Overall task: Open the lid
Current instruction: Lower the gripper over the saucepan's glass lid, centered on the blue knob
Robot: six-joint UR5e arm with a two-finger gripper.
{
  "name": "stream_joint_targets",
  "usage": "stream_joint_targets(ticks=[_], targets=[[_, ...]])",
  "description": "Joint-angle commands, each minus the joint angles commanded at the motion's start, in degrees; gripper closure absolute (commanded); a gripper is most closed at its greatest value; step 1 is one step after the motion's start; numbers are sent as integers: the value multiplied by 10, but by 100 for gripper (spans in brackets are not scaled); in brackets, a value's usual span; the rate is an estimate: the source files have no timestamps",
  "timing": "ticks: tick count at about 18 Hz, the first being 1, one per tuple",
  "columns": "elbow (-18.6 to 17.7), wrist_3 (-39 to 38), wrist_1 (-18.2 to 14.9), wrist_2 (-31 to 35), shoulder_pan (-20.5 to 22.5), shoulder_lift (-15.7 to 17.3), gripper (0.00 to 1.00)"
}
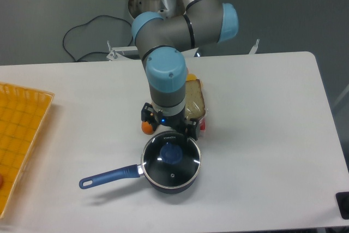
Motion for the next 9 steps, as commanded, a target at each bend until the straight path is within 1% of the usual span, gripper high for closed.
stream_joint_targets(ticks=[3, 9], targets=[[11, -15, 0, 0, -1, -10, 0], [23, -15, 0, 12, -3, -22, 0]])
